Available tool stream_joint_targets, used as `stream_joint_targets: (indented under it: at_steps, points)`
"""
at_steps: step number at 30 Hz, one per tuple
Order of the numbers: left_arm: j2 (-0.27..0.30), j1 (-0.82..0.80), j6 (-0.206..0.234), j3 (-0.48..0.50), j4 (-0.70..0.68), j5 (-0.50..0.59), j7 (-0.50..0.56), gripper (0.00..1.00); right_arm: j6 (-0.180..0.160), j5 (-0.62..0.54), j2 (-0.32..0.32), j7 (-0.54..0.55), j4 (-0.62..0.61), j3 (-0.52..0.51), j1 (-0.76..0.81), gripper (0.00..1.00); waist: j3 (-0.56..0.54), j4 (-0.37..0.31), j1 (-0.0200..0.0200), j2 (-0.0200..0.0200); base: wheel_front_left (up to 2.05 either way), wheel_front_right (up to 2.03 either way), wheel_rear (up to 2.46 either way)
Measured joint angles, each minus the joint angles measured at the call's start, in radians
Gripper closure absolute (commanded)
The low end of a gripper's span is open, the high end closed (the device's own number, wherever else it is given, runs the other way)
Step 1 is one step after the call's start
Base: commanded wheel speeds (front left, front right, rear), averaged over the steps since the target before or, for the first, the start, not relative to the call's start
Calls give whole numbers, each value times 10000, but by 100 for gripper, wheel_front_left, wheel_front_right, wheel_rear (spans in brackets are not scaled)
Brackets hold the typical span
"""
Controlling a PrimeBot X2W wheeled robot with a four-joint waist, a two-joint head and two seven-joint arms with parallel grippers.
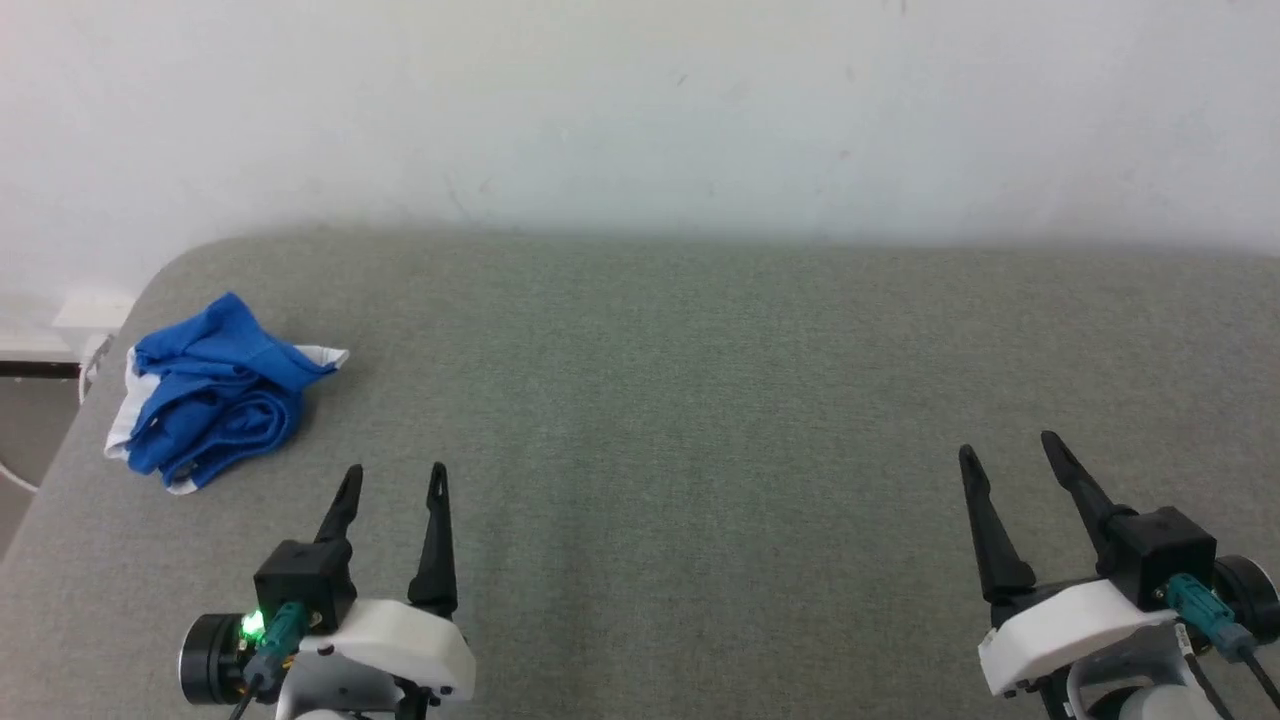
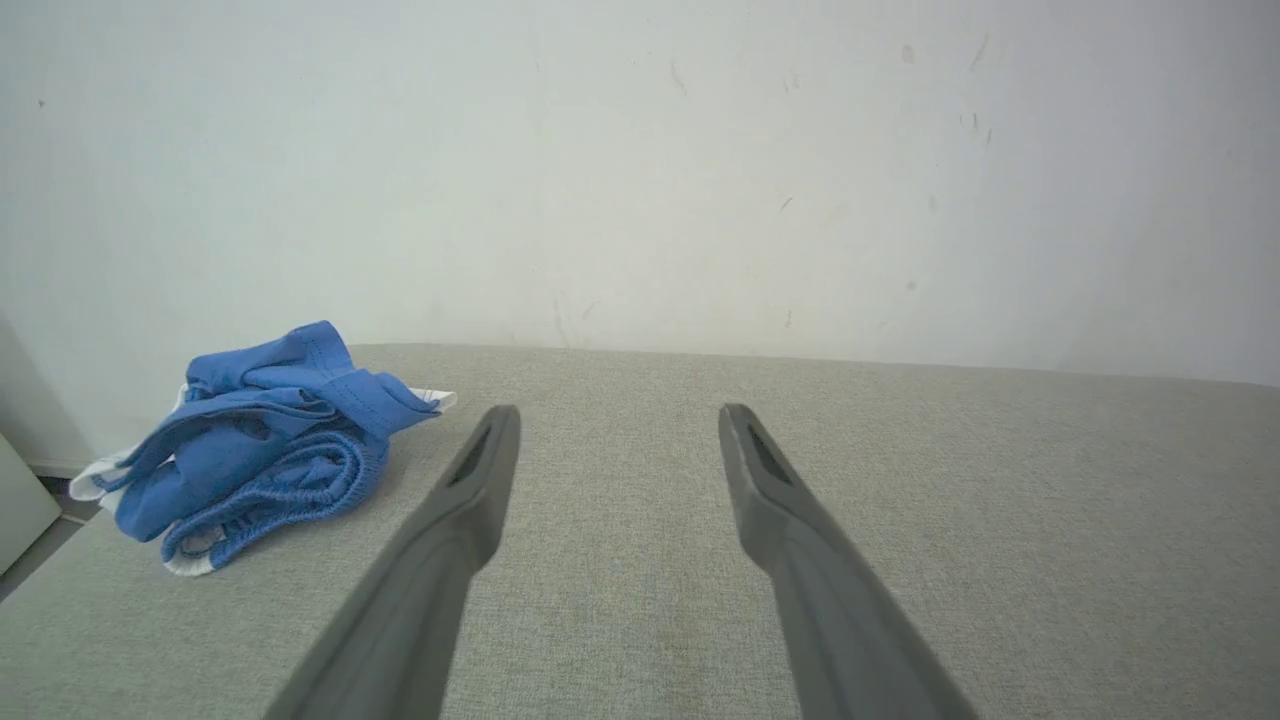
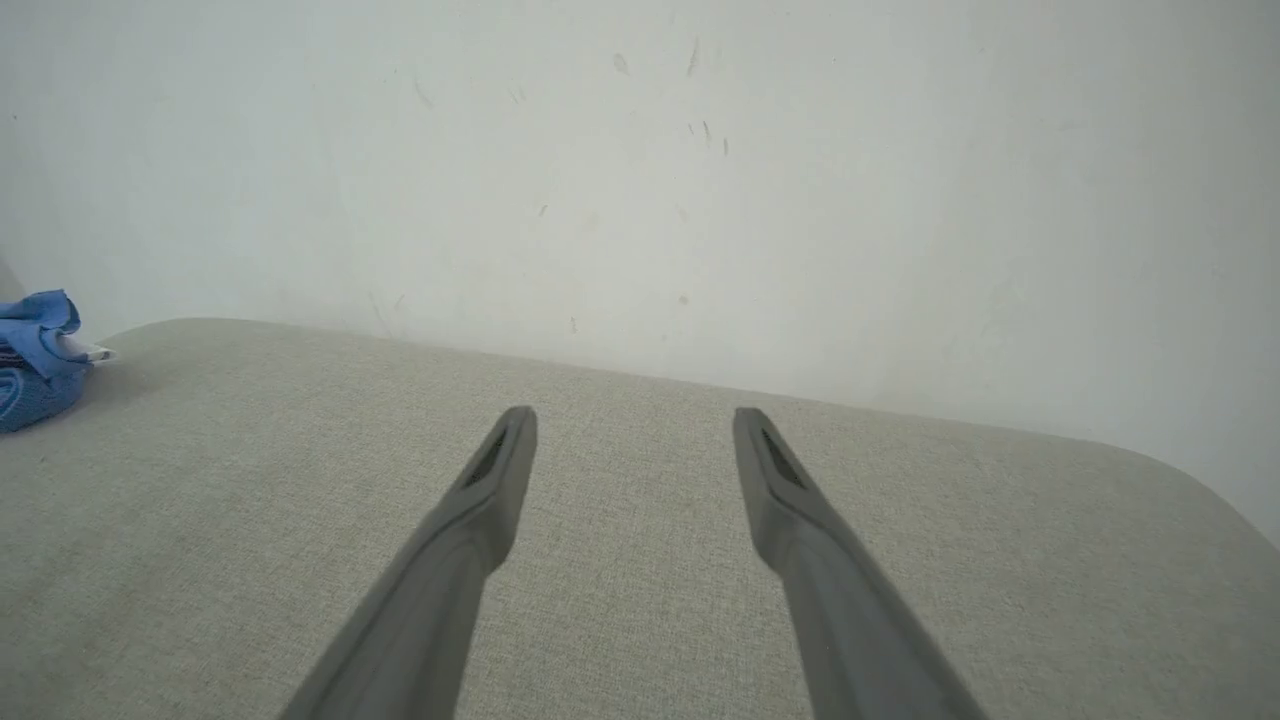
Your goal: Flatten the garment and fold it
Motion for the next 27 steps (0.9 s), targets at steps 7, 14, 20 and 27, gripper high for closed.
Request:
stream_joint_targets:
  at_steps: [7, 14, 20, 27]
  points:
    - [0, 52, 48, -12, 33, -146, -134, 0, 0, -71, 2, -171, 48, 31, 37, 0, -28, 465, 0, 0, 0, 0, 0]
    - [0, 74, 56, -40, 105, -236, -267, 0, 0, 104, 4, -290, 199, 140, 88, 0, -63, 974, 0, 0, 0, 0, 0]
    - [0, 96, 58, -92, 150, -290, -405, 0, 0, 100, 6, -403, 194, 117, 95, 0, -84, 1416, 0, 0, 0, 0, 0]
    - [0, 113, 102, -173, 192, -416, -546, 0, 0, 19, 4, -564, 272, 113, 98, 0, -85, 1974, 0, 0, 0, 0, 0]
